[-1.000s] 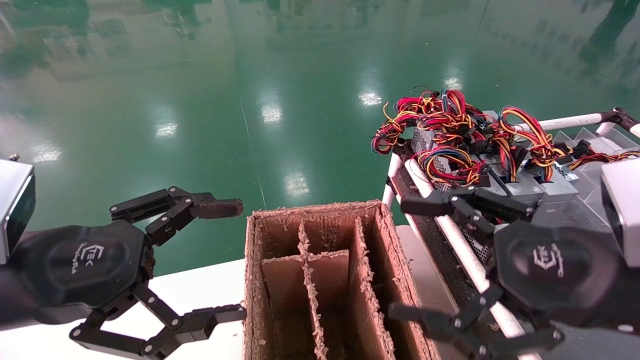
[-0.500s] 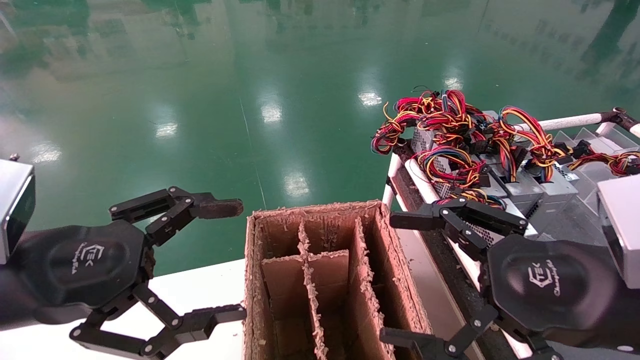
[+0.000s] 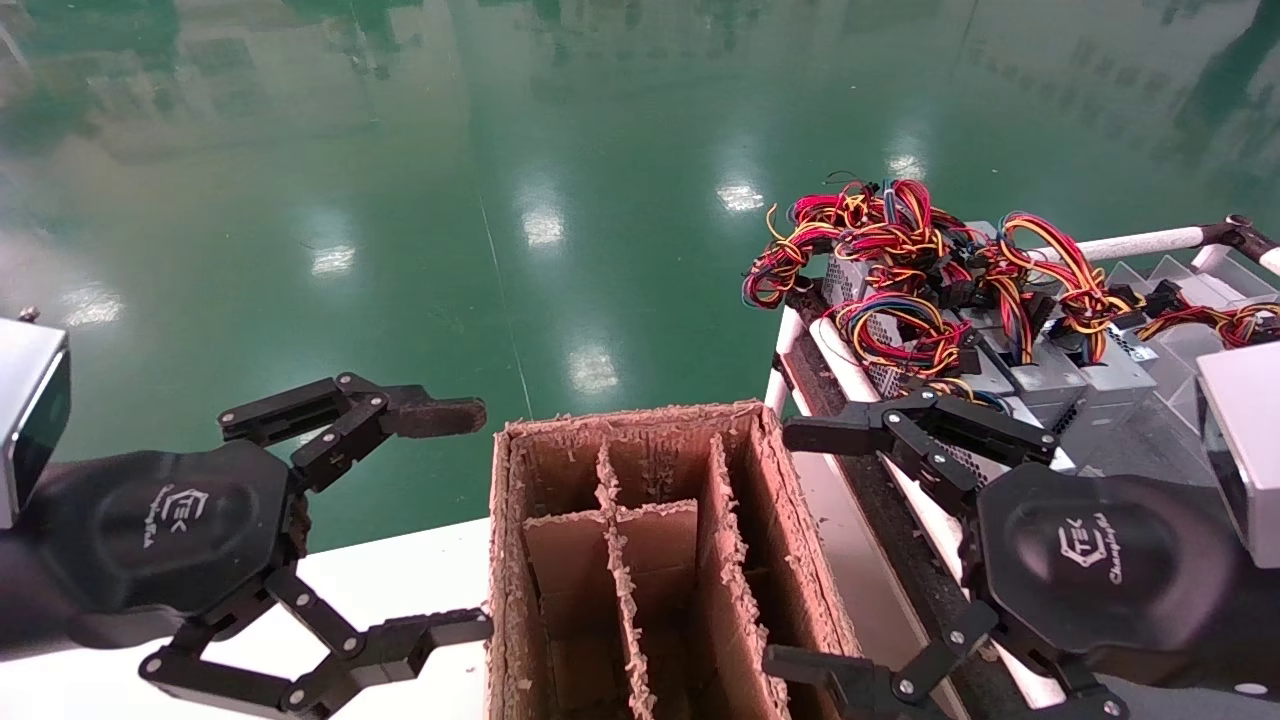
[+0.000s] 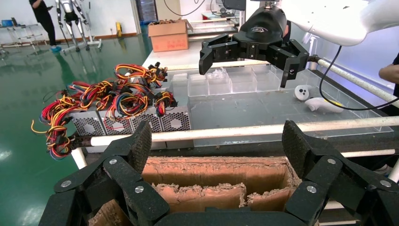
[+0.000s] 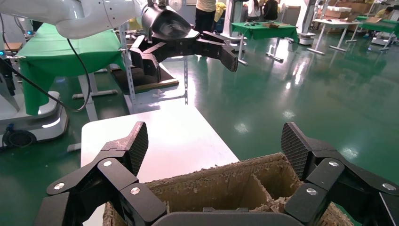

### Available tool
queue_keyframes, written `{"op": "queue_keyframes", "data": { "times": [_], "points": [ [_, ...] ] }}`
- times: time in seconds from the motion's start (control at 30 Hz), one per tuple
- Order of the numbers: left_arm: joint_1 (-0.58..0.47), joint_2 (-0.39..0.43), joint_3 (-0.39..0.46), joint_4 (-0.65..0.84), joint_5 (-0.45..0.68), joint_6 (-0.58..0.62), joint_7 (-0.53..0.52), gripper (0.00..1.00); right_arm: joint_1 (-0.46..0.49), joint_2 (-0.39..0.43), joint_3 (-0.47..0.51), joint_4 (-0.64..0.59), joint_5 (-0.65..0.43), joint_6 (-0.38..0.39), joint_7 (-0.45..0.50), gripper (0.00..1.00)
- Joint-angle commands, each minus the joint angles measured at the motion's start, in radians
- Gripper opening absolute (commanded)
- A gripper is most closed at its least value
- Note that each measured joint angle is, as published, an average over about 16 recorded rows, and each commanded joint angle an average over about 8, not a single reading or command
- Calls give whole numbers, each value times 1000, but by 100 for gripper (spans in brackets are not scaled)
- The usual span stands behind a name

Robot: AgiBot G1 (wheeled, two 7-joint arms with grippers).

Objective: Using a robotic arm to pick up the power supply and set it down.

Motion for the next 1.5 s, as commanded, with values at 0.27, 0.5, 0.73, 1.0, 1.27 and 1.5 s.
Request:
{"op": "queue_keyframes", "data": {
  "times": [0.27, 0.5, 0.73, 1.0, 1.27, 1.5],
  "points": [
    [0, 0, 0, 0, 0, 0, 0, 100, 1, 0, -1, -3, 0, 0, -1, 100],
    [0, 0, 0, 0, 0, 0, 0, 100, 2, 0, -1, -4, 0, 0, -1, 100],
    [0, 0, 0, 0, 0, 0, 0, 100, 2, 0, -2, -4, 0, 0, -1, 100],
    [0, 0, 0, 0, 0, 0, 0, 100, 3, 0, -2, -5, -1, 0, -1, 100],
    [0, 0, 0, 0, 0, 0, 0, 100, 3, 0, -2, -5, -1, 0, -1, 100],
    [0, 0, 0, 0, 0, 0, 0, 100, 3, 0, -2, -5, -2, 0, -1, 100]
  ]
}}
